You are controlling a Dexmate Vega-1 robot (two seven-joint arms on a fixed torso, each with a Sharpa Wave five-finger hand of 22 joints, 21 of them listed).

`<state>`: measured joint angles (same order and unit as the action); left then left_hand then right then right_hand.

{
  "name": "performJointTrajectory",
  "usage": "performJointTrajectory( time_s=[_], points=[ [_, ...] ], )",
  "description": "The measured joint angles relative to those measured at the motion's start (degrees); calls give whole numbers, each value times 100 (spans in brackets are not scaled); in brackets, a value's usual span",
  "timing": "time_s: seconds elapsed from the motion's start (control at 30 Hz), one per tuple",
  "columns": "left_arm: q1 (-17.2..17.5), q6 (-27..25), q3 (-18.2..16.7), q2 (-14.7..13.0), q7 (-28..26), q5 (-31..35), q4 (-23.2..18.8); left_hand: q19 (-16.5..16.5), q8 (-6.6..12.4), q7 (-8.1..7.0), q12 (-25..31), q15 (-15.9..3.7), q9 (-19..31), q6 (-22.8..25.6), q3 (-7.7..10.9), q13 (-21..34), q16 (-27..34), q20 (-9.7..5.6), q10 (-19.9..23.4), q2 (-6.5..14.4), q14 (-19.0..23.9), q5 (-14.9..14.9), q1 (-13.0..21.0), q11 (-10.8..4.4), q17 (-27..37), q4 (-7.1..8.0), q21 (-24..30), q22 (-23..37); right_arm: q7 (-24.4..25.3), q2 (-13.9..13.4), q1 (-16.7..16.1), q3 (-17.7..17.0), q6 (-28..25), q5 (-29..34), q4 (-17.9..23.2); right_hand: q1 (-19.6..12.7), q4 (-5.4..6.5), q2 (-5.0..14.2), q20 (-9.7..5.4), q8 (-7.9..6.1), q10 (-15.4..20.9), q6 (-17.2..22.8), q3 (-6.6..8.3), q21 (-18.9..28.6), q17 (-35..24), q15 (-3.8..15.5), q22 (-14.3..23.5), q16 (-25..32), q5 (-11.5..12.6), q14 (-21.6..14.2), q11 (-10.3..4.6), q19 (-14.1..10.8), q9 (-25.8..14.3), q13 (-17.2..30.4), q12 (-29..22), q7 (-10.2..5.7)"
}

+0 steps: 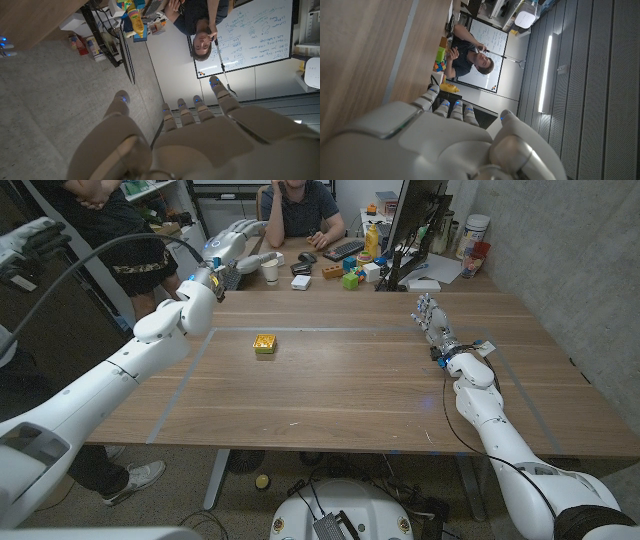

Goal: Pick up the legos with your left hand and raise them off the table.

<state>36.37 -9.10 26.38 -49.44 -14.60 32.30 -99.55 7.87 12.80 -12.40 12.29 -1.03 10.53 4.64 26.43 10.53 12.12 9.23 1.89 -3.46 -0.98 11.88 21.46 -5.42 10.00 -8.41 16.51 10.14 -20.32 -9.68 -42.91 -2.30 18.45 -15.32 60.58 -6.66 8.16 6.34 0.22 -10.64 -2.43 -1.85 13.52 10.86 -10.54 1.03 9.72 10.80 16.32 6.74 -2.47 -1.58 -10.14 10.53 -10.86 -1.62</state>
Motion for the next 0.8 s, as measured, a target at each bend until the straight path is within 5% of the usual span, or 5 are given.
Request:
performJointTrajectory(
  time_s=[0.8],
  points=[
    [-57,67,255,-74,672,-174,145,173,-45,-19,-109,4,-1,19,-30,0,-50,-173,-86,-52,-4,-1,158,38,0,-29,-22,1,79,-14,-19,37,90,6,41,-1,0,1,0,0,27,33,1,0,1,0,0,23,24,1,-72,0,0,0,0,-33]
  ],
)
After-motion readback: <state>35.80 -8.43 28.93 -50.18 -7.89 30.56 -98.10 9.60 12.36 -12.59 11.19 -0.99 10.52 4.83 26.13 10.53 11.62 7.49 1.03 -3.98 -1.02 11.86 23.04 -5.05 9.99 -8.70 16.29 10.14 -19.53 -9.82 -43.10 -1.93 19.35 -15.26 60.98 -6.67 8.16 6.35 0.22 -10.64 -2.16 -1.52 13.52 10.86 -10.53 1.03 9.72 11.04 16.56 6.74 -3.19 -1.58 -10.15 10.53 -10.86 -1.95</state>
